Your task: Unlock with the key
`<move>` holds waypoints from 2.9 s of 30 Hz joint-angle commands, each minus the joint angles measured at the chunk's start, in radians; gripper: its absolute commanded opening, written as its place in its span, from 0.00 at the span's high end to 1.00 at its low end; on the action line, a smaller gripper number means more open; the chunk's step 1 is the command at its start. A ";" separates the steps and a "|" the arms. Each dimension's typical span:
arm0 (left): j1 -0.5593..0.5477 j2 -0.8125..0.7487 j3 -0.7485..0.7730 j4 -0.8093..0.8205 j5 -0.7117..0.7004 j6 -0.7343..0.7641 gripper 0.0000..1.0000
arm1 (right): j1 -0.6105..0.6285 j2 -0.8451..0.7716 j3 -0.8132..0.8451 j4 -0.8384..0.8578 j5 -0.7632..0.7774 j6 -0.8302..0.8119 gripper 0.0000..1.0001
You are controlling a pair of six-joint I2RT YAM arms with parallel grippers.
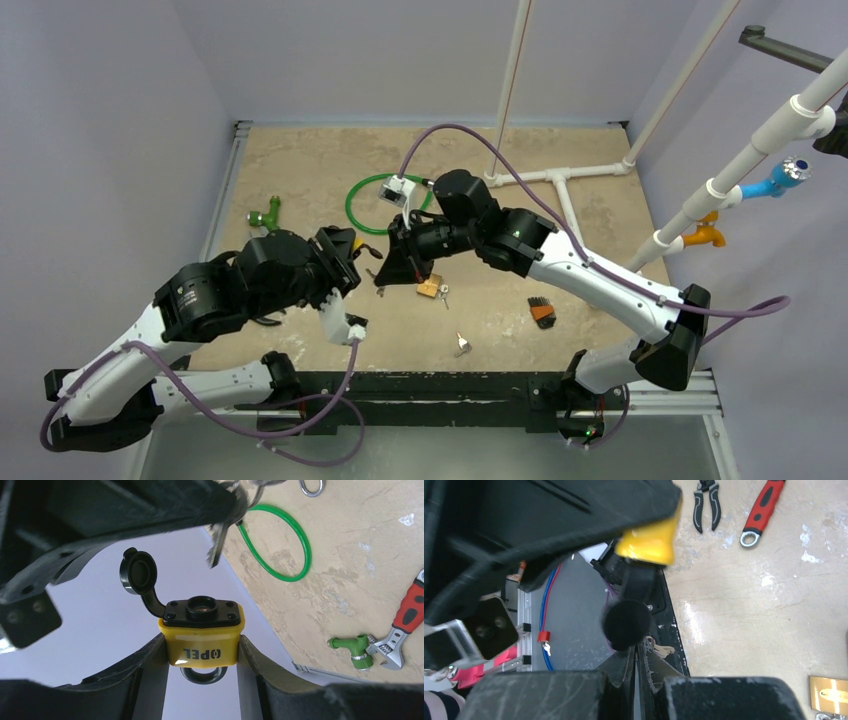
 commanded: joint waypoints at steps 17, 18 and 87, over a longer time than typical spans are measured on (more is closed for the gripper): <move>-0.059 -0.011 -0.032 0.064 -0.021 0.056 1.00 | 0.003 -0.012 0.063 0.028 -0.007 -0.006 1.00; -0.060 -0.011 -0.032 0.067 -0.021 0.056 1.00 | 0.003 -0.009 0.065 0.026 -0.005 -0.007 1.00; -0.052 -0.059 -0.120 0.140 0.105 -0.371 1.00 | -0.066 -0.174 -0.186 0.090 0.207 0.061 1.00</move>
